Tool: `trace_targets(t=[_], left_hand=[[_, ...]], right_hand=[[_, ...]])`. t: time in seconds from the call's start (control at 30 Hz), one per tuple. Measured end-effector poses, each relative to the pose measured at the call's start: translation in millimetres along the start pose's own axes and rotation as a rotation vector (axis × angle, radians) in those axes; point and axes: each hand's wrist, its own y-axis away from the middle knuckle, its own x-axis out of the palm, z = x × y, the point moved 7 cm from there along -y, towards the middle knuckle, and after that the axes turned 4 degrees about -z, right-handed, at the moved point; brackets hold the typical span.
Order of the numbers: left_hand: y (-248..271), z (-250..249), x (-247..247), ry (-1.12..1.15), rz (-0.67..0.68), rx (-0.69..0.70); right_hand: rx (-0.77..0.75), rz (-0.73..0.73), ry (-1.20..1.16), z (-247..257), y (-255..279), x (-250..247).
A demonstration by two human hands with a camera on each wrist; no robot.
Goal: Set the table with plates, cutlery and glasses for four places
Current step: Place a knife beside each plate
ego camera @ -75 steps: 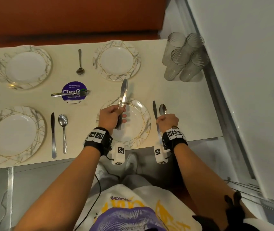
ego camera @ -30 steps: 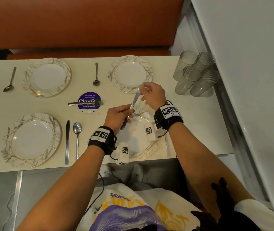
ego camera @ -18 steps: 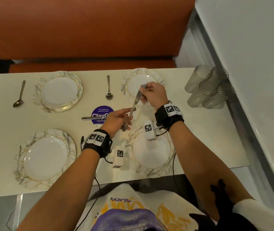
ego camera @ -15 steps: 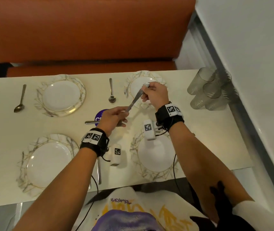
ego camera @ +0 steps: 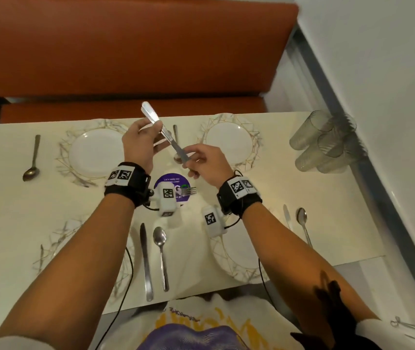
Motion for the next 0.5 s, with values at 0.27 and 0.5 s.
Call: trace_targets(t=[0.27,0.5], left_hand=[[16.8,33.6,11.2,-0.119,0.067,0.006],[14.1,54.7,8.5,-0.194,0.103,-0.054]], right_hand=[[0.037,0.021,0.095,-15.9,-3.0,8.0],[0.06,-0.072,0.205,-29.3,-10.7,11.2]])
